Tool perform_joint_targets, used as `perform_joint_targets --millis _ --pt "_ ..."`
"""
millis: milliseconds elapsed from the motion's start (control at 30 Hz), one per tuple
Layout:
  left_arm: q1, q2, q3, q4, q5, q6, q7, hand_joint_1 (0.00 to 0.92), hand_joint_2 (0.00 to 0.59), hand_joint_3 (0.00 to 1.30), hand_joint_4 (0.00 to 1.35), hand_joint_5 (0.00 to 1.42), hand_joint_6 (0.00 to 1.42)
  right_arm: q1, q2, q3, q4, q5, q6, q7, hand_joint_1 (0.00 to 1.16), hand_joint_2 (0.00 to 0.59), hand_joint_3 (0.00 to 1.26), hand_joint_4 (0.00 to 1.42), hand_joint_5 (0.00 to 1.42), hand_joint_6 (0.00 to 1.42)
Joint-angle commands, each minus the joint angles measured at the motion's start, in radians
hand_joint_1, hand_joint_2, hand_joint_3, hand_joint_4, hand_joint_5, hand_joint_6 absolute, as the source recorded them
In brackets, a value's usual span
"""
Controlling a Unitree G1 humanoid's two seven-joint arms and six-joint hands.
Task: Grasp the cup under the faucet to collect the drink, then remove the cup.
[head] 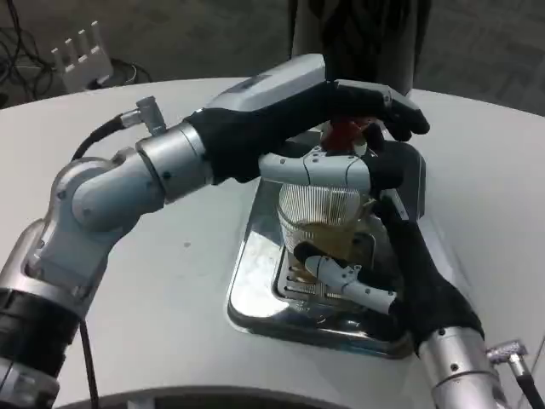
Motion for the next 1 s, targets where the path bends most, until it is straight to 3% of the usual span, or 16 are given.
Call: perform_joint_targets --millis 33,1000 --pt "0.015 0.022 -0.013 -0.003 0.029 -0.016 -0.019 0.0 0.101 0.36 0.33 0.41 0.41 -0.013 0.016 0.008 0.03 0.01 -0.017 -0.025 0.65 0.195 0.02 0.05 0.07 0.0" --pt "-0.029 0.021 -0.007 0.02 0.014 -0.019 -0.06 0.0 0.084 0.36 0.34 0.4 0.4 -0.062 0.07 0.018 0.125 0.044 -0.063 -0.097 0.65 0.203 0.01 0.04 0.06 0.0"
